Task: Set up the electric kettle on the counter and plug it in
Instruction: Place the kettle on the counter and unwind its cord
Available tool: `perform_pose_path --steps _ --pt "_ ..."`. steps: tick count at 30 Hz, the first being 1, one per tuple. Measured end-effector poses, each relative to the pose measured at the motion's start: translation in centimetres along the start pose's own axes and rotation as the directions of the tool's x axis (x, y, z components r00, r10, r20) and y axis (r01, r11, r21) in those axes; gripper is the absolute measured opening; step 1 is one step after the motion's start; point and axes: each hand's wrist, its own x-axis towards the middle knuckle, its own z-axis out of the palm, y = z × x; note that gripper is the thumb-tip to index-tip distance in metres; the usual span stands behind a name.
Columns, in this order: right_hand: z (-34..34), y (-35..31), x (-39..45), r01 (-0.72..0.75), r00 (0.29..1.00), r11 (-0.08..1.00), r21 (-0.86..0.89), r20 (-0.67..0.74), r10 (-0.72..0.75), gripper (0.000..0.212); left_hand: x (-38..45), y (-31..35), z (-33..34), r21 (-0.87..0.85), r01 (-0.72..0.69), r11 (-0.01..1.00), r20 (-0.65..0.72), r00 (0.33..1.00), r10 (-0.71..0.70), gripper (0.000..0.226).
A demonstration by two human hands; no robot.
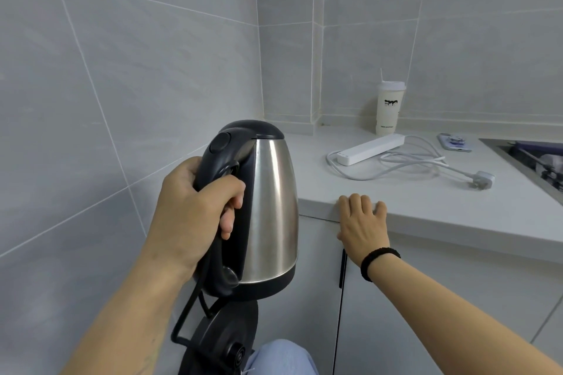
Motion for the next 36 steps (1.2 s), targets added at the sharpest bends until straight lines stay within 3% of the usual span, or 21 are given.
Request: perform_pose_path --steps 6,15,18,21,23,27,36 --pt "0.2 -0.2 0.1 -0.03 0.999 1.0 0.006 -0.012 0.03 0.071 -0.2 1.3 0.2 0.005 -0.035 0.999 -0.009 0.999 0.035 0.022" --pt "0.2 0.3 0.0 -0.024 0.996 0.999 0.046 -0.081 0.028 0.05 0.1 2.6 1.1 -0.027 -0.064 0.998 0.001 0.998 0.064 0.022" --pt "-0.8 0.3 0.5 -0.024 1.0 0.997 0.077 0.013 0.024 0.049 0.4 3.0 1.6 -0.038 -0.074 0.996 0.006 0.997 0.075 0.021" --pt "-2.4 0.8 0.6 -0.056 0.991 0.975 0.215 0.128 0.029 0.039 0.9 3.5 2.2 -0.048 -0.082 0.995 0.009 0.997 0.083 0.022" --pt "-3.1 1.6 0.6 -0.103 0.988 0.929 0.355 0.143 0.055 0.039 1.3 3.9 2.5 -0.059 -0.09 0.994 0.017 0.996 0.091 0.023" --pt "-5.2 3.2 0.1 -0.149 0.984 0.868 0.474 0.162 0.08 0.052 2.1 4.7 3.4 -0.106 -0.119 0.987 0.028 0.992 0.122 0.022" --pt "-6.6 6.8 3.0 -0.157 0.98 0.843 0.514 0.185 0.069 0.051 6.6 5.8 6.2 -0.257 -0.167 0.952 0.12 0.972 0.203 0.007"
